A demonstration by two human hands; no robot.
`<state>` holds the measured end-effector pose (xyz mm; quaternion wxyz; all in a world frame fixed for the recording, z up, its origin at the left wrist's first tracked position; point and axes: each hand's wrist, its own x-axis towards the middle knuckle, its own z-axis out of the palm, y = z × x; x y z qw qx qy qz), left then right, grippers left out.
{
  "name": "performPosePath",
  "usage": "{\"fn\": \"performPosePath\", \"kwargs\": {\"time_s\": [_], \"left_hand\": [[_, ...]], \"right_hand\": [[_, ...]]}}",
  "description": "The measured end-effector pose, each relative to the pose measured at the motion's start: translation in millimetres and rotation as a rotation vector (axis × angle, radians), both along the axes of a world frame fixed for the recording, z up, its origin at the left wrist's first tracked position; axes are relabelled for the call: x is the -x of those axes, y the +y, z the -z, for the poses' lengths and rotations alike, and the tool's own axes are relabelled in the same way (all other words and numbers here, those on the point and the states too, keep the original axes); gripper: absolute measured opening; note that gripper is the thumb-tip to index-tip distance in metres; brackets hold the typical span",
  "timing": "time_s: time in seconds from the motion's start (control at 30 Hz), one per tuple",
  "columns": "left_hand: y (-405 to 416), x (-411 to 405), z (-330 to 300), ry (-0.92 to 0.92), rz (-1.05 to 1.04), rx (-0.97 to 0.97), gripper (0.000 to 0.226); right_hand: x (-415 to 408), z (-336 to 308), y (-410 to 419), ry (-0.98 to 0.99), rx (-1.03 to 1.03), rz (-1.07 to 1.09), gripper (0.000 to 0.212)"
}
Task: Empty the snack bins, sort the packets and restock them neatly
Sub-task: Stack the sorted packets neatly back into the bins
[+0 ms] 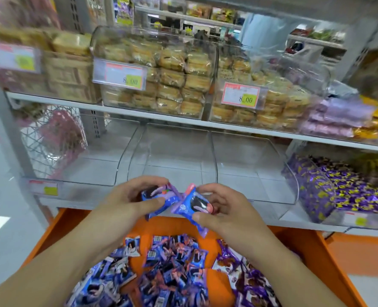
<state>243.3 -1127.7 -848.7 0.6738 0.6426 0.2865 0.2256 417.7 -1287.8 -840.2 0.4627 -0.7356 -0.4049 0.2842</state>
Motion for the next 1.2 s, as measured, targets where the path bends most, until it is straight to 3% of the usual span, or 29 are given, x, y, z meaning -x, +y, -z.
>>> {"fn": "performPosePath", "kwargs": {"time_s": [0.13, 0.4, 0.6, 0.73, 1.0, 1.2], "left_hand": [[13.2, -6.5, 0.2, -0.03, -0.09, -0.055, 0.05], [10.5, -18.7, -0.5, 0.001, -0.015, -0.121, 0.037], [18.0, -18.7, -1.4, 0.017, -0.055, -0.169, 0.039], [41.2, -17.5, -6.6, -0.007, -0.154, -0.154, 0.028], [108.4, -4.4, 1.4, 0.06, -0.376, -0.235, 0.034], [137.0, 0.5, 22.4, 0.059, -0.36, -0.199, 0.038]], "right_hand": [[-1.0, -3.9, 10.8, -0.05, -0.091, 0.07, 0.045], [-12.5, -1.1, 13.2, -0.067, -0.164, 0.106, 0.019], [-12.0, 3.3, 10.7, -0.035, -0.144, 0.125, 0.032], [-15.0, 3.8, 30.5, -0.094, -0.119, 0.163, 0.031], [-62.4, 34.2, 190.7, -0.271, -0.037, 0.124, 0.028], [-101.1, 93.8, 296.5, -0.474, 0.051, 0.122, 0.027]]}}
